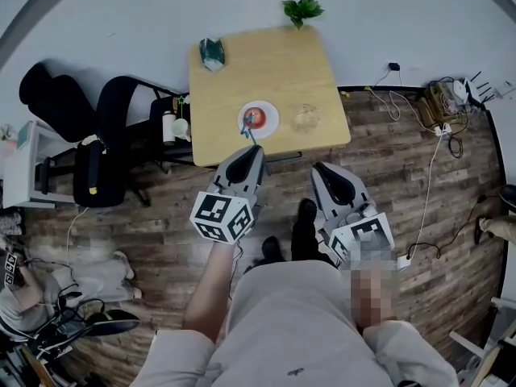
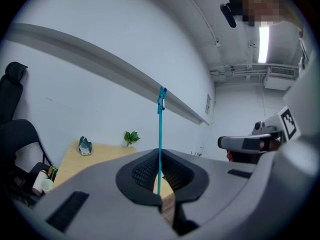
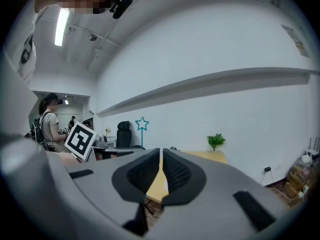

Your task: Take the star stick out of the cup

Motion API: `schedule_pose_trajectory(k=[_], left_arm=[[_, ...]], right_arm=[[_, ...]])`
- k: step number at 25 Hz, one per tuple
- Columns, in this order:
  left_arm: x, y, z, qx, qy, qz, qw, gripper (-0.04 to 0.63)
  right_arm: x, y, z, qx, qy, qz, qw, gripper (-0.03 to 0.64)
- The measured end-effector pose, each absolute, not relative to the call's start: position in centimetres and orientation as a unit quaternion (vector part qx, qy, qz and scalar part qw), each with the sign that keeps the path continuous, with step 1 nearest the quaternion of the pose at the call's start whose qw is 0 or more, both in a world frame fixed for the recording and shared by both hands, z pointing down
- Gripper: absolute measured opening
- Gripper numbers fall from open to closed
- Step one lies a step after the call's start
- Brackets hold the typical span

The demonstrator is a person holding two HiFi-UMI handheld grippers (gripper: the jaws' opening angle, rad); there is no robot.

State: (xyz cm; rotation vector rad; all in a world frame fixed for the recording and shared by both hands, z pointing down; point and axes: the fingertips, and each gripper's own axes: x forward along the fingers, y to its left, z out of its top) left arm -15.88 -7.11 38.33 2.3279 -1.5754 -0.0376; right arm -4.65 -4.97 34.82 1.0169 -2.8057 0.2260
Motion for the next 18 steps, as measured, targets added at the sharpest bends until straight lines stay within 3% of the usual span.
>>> schedule_pose_trajectory(k=[18], left_arm=[[-17.0, 0.1, 34.1, 0.816, -0.562, -0.026, 0.132, 0.015]], right_arm=[[-6.0, -1.7, 30.1, 0.337, -0.940, 0.034, 0.044, -0.002]])
